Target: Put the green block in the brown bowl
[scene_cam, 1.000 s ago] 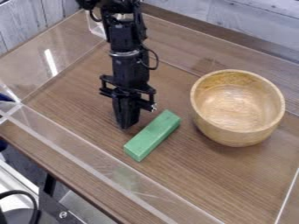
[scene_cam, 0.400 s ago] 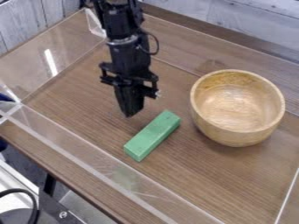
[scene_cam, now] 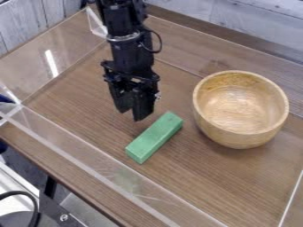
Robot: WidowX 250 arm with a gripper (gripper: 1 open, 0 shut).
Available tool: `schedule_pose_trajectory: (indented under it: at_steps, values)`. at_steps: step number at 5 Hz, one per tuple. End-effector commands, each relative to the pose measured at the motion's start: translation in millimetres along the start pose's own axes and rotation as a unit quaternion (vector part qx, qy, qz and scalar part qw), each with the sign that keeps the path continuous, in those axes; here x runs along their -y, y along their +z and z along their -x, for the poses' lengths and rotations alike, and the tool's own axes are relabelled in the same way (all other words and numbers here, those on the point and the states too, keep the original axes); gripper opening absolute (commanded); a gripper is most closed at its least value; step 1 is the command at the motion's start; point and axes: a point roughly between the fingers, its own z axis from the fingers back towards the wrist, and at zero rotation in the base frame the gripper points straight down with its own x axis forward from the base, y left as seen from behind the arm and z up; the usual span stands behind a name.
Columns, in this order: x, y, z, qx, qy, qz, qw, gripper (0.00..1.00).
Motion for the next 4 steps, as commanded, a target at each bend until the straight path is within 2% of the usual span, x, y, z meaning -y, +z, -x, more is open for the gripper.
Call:
schedule_pose_trajectory:
  at_steps: [1,2,4]
  values:
    - [2,11.2,-4.3,0.029,-0.009,-0.013,0.9995,1.00]
    - [7,1.1,-0.5,0.029,-0.009,-0.012,0.9995,1.00]
    - [11,-8.6,-5.5,0.020,-0.061,-0.025,0.9976,1.00]
